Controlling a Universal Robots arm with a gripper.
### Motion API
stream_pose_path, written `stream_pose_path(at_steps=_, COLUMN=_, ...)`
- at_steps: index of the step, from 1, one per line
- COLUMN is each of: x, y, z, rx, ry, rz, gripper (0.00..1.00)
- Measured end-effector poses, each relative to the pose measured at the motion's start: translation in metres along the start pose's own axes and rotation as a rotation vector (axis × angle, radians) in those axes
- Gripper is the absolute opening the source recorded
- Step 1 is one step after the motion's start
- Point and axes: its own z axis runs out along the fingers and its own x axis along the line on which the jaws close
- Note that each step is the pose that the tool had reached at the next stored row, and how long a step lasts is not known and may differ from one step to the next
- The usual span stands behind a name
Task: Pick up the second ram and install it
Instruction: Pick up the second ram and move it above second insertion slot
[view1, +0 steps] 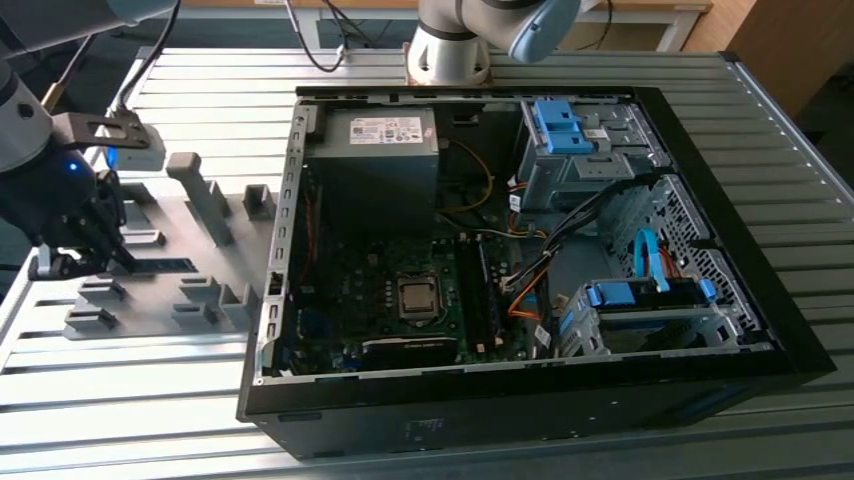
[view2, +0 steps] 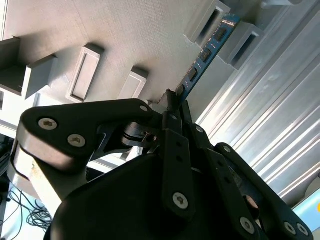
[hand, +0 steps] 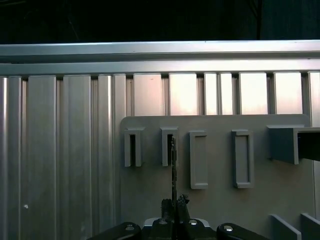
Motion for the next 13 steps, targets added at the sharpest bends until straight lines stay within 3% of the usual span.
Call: stream_pose_path(at_steps=13, x=-0.0001, y=0.0000, z=-0.0039, rx=-0.0001, ry=0.0001, rz=0.000, gripper=0.14)
